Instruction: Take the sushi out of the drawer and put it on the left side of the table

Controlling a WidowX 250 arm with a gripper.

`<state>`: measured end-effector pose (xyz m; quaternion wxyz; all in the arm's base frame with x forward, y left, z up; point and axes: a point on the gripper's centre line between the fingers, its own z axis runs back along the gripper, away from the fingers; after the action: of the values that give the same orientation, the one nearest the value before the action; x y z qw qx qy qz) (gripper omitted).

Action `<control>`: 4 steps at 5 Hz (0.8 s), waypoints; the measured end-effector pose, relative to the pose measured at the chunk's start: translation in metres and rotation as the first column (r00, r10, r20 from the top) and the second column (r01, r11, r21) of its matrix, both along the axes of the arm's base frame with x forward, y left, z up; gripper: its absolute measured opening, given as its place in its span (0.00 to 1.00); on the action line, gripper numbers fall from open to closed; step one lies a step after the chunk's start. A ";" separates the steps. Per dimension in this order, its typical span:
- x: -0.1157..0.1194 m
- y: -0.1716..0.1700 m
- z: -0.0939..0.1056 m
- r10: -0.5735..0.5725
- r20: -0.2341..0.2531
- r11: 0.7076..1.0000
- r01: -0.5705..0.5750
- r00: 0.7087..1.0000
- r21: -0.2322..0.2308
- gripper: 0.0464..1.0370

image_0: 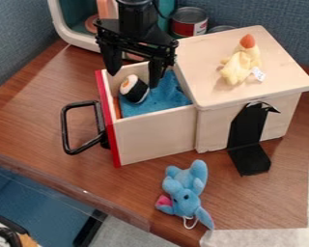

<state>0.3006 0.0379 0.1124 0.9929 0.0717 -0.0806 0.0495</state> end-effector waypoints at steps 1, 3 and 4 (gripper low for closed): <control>0.005 0.010 -0.010 0.038 -0.004 0.997 -0.038 0.999 0.063 0.96; 0.010 0.026 -0.033 0.124 -0.012 0.990 -0.122 0.992 0.068 0.96; 0.019 0.026 -0.034 0.129 0.050 0.990 -0.132 0.990 0.053 0.96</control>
<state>0.3191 0.0642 0.0781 0.9830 0.1036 -0.1002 0.1137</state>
